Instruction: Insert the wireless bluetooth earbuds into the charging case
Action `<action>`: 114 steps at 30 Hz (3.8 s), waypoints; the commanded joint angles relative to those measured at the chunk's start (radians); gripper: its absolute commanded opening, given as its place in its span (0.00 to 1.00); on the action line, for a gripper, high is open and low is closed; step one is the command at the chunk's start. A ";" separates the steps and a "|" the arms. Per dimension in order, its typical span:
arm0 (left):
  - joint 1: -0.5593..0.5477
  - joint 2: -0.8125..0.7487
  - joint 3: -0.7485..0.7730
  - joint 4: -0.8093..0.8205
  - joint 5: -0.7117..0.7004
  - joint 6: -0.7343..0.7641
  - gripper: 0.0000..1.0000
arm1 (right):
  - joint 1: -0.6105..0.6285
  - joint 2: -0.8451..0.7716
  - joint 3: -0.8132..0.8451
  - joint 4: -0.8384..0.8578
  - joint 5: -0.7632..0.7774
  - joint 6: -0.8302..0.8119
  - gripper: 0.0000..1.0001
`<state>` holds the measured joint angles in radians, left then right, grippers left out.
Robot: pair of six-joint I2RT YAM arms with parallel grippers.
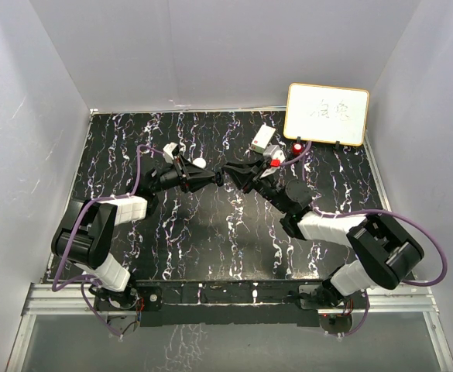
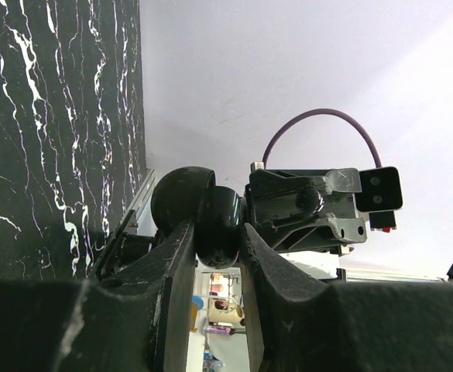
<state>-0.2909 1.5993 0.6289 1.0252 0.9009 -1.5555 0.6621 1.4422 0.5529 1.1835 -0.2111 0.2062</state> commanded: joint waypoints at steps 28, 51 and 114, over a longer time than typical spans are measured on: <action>-0.025 -0.059 0.035 -0.024 -0.013 0.006 0.00 | 0.014 0.041 -0.014 0.103 -0.033 -0.080 0.00; -0.031 -0.071 0.049 -0.070 -0.014 -0.001 0.00 | 0.024 0.064 -0.021 0.112 -0.040 -0.144 0.00; -0.031 -0.114 0.056 -0.139 -0.010 0.020 0.00 | 0.026 0.079 -0.036 0.119 -0.007 -0.201 0.00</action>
<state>-0.3176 1.5425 0.6529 0.8860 0.8753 -1.5253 0.6853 1.5288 0.5266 1.2411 -0.2333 0.0273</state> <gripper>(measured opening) 0.248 0.172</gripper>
